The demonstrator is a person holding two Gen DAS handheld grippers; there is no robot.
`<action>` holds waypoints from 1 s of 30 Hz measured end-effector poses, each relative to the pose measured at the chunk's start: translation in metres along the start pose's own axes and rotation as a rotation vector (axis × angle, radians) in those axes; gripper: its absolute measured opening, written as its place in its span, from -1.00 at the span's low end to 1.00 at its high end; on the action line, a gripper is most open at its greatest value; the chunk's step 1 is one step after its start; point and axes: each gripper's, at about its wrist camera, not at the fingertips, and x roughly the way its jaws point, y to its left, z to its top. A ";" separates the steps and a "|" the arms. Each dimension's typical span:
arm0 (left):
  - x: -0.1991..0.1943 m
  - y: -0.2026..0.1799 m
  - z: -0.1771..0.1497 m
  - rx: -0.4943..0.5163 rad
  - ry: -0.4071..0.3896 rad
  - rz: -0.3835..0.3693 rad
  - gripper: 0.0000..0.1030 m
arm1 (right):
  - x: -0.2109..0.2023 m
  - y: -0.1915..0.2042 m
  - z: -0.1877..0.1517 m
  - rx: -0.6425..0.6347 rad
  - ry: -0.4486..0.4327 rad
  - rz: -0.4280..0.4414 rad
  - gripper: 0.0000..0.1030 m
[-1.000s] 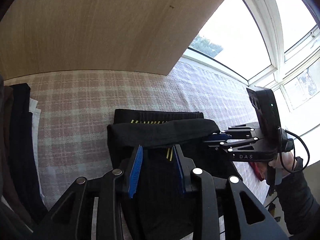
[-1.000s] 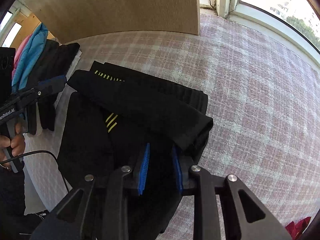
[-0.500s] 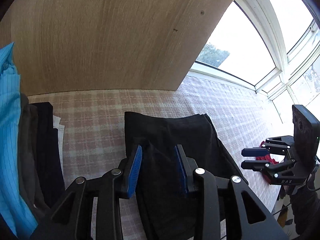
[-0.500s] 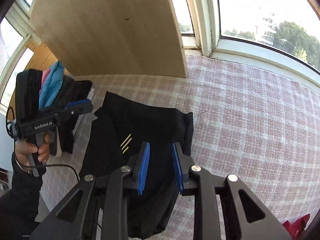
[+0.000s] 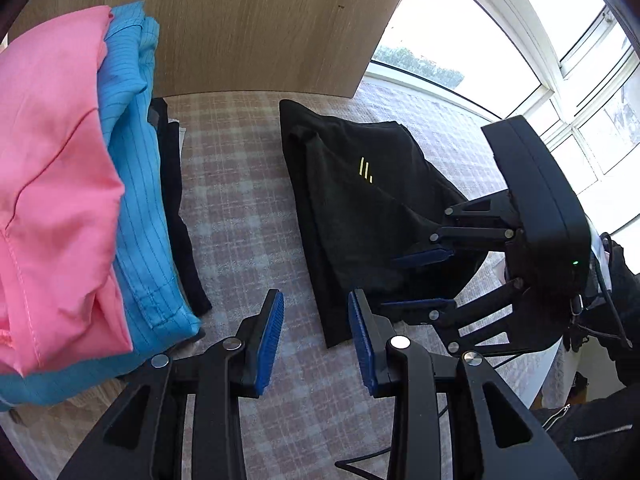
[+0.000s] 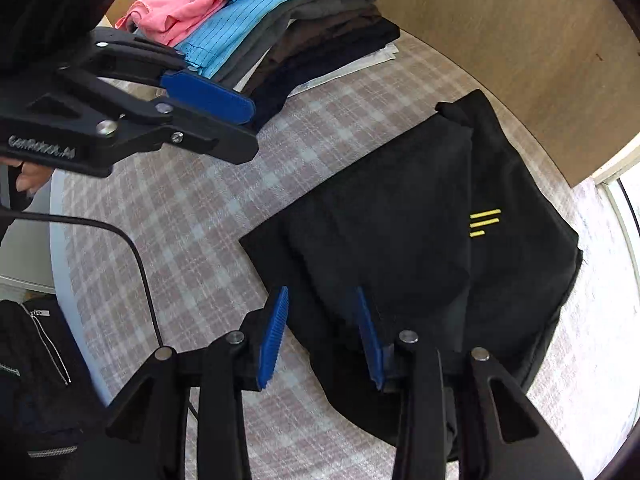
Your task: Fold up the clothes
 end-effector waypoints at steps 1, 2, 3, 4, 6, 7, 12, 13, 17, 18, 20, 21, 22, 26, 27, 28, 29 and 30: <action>-0.003 0.002 -0.005 -0.003 -0.001 0.002 -0.38 | 0.009 0.002 0.005 -0.005 0.014 -0.002 -0.27; -0.007 0.004 -0.011 -0.007 -0.001 0.003 -0.38 | 0.019 0.004 0.008 -0.009 0.031 -0.006 -0.27; -0.010 0.006 -0.016 -0.010 -0.002 0.005 -0.38 | 0.028 0.005 0.012 -0.013 0.047 -0.009 -0.27; -0.014 0.008 -0.022 -0.014 -0.002 0.007 -0.38 | 0.038 0.007 0.016 -0.016 0.064 -0.013 -0.27; -0.017 0.011 -0.027 -0.020 -0.004 0.003 -0.38 | 0.044 -0.001 0.017 0.032 0.068 0.019 -0.28; -0.017 0.012 -0.027 -0.023 -0.005 -0.001 -0.38 | 0.041 -0.008 0.017 0.074 0.053 0.058 -0.30; -0.009 0.004 -0.018 0.003 -0.001 -0.024 -0.38 | 0.018 -0.048 0.010 0.229 0.003 0.161 -0.89; -0.007 0.000 -0.015 0.014 0.000 -0.033 -0.38 | 0.009 -0.056 0.009 0.249 -0.016 0.169 -0.89; 0.006 -0.015 0.007 0.074 -0.002 -0.050 -0.37 | -0.029 -0.096 0.010 0.314 -0.103 0.119 -0.91; 0.010 -0.018 0.012 0.087 -0.004 -0.050 -0.37 | -0.038 -0.111 0.012 0.333 -0.118 0.088 -0.91; 0.017 -0.020 0.018 0.100 0.003 -0.058 -0.37 | -0.051 -0.138 0.014 0.368 -0.134 0.048 -0.91; 0.019 -0.019 0.019 0.104 0.006 -0.064 -0.37 | -0.055 -0.148 0.016 0.374 -0.135 0.037 -0.91; 0.020 -0.017 0.019 0.103 0.006 -0.060 -0.37 | -0.059 -0.158 0.017 0.381 -0.135 0.027 -0.90; 0.015 -0.001 0.012 0.051 0.006 -0.043 -0.37 | -0.036 -0.110 0.015 0.220 -0.038 0.082 -0.48; 0.014 0.002 0.009 0.041 0.006 -0.042 -0.37 | -0.026 -0.091 0.014 0.167 -0.013 0.096 -0.39; 0.011 0.003 0.006 0.037 0.006 -0.037 -0.37 | -0.016 -0.073 0.013 0.113 0.013 0.111 -0.39; 0.009 0.003 0.002 0.040 0.009 -0.032 -0.37 | -0.006 -0.057 0.015 0.078 0.026 0.112 -0.39; 0.007 0.002 -0.002 0.047 0.013 -0.028 -0.37 | 0.005 -0.042 0.017 0.053 0.033 0.107 -0.39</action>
